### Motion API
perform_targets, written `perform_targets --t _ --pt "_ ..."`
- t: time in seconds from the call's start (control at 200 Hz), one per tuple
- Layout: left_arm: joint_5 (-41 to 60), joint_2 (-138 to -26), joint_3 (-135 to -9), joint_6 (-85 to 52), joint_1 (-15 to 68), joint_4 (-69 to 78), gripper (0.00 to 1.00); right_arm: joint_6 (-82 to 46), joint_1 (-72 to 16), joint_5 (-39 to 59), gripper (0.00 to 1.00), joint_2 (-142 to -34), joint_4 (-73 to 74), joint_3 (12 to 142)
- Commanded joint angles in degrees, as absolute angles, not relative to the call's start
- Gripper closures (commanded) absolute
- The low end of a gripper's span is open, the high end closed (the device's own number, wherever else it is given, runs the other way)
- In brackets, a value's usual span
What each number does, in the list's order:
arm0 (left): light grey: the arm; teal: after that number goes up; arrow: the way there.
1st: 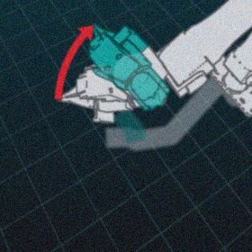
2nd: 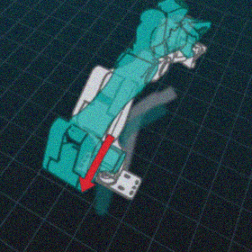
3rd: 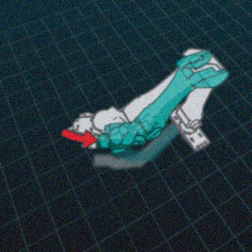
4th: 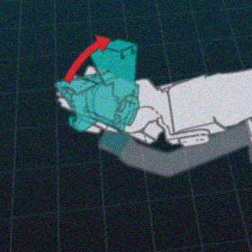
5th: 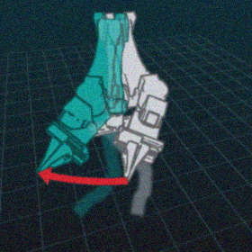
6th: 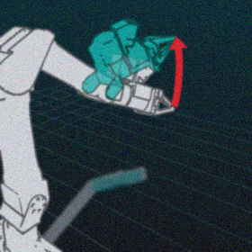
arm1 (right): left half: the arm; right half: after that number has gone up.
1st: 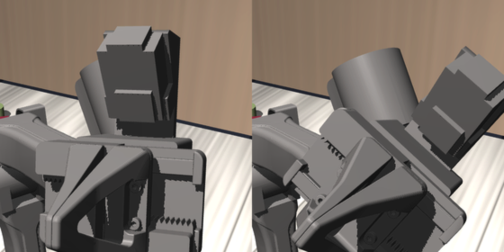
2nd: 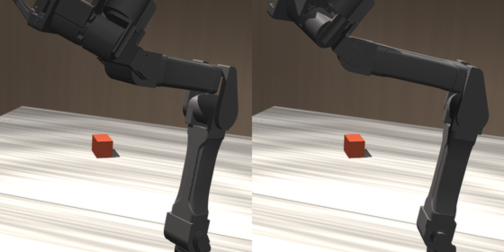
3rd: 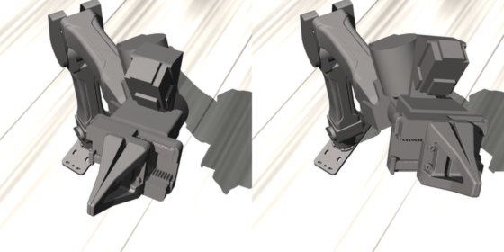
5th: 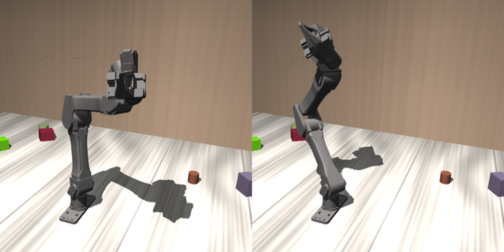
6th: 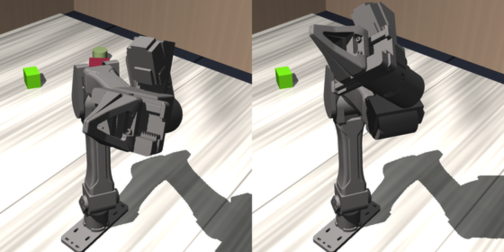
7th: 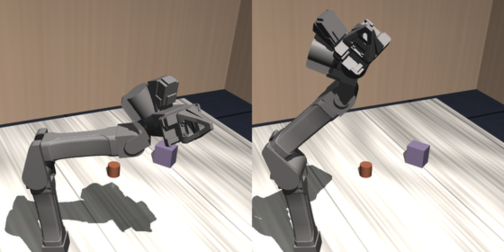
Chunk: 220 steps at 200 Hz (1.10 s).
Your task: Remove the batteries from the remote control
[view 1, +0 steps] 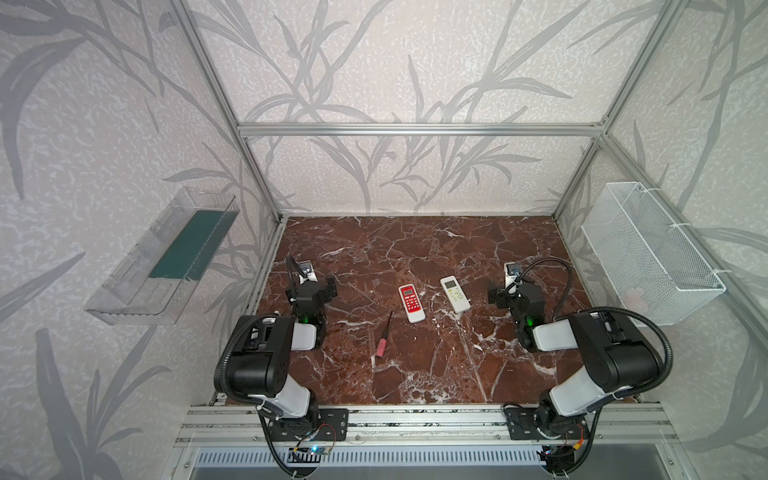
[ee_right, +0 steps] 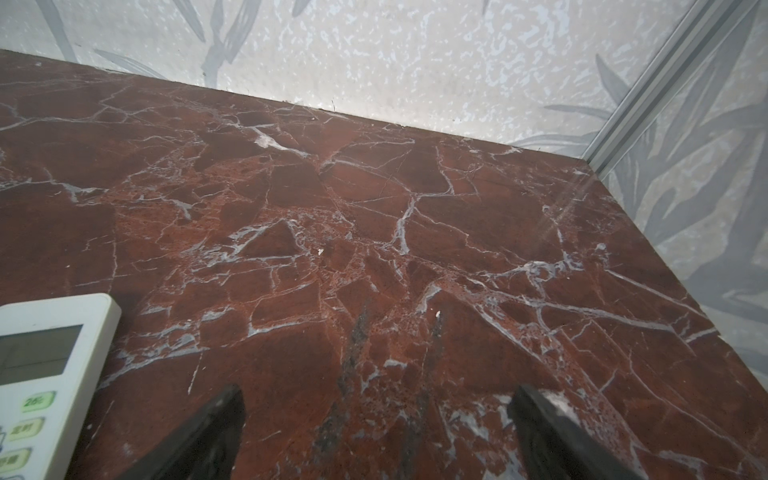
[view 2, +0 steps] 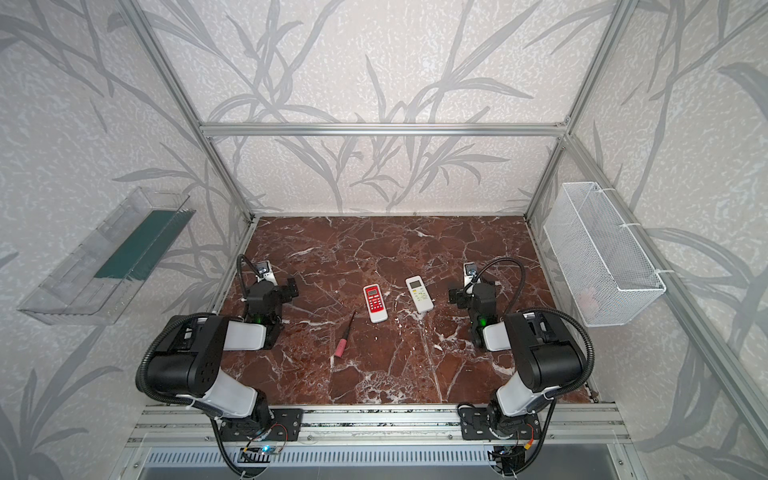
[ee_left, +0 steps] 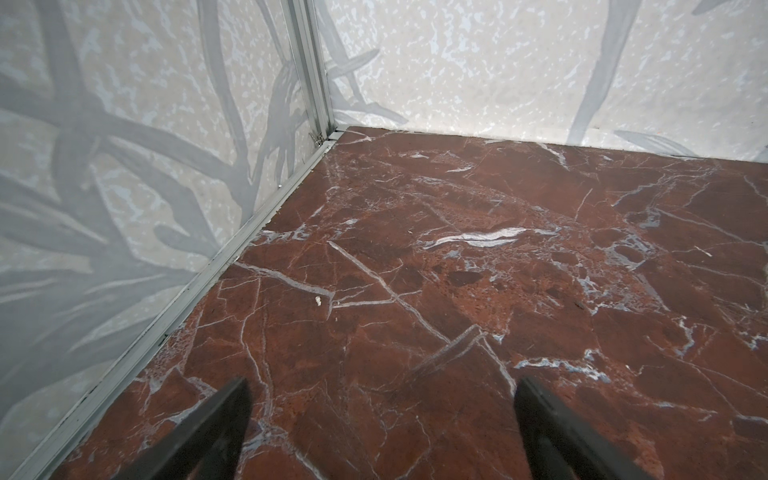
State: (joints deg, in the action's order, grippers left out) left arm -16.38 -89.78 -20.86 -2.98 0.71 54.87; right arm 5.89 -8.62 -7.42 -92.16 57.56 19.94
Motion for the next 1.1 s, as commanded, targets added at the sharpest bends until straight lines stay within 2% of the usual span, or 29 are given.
perform_targets --t 0.0,0.245,0.35,0.455,0.635,0.726,0.801,0.866,0.996,1.096 --pt "-16.5 -90.2 -21.2 -2.5 0.9 55.8 0.01 5.9 -8.6 -7.1 0.01 -91.3 58.7 20.5" --pt "-17.3 -88.9 -20.2 -2.3 1.1 57.1 0.01 4.9 -8.1 -7.9 0.01 -91.0 62.8 18.4" --pt "-17.9 -84.1 -22.0 -2.6 1.1 49.8 0.01 4.7 -8.2 -8.9 0.01 -88.1 63.0 16.9" --pt "-17.9 -79.2 -26.1 -2.8 1.1 38.4 0.01 5.5 -9.1 -10.1 0.01 -81.2 52.9 19.1" --pt "-16.4 -72.7 -32.8 -3.2 1.1 25.3 0.01 2.2 -12.2 -12.2 0.01 -71.4 24.2 31.8" --pt "-15.5 -70.4 -37.7 -5.5 1.1 13.1 0.05 1.3 -18.3 -14.6 0.04 -71.7 8.9 40.6" --pt "-15.4 -69.8 -42.9 -9.2 1.1 1.4 0.08 1.6 -28.0 -22.1 0.04 -75.2 -1.1 47.9" --pt "-14.2 -70.1 -46.2 -11.9 1.1 -5.8 0.11 -0.8 -34.5 -23.3 0.04 -78.3 -7.0 52.4" --pt "-6.9 -71.7 -50.1 -16.0 1.1 -14.4 0.16 -11.0 -44.9 -16.3 0.05 -86.8 -13.9 59.9" --pt "3.0 -73.0 -51.3 -15.1 1.2 -17.3 0.19 -16.5 -46.8 -5.6 0.11 -92.6 -14.6 63.5"
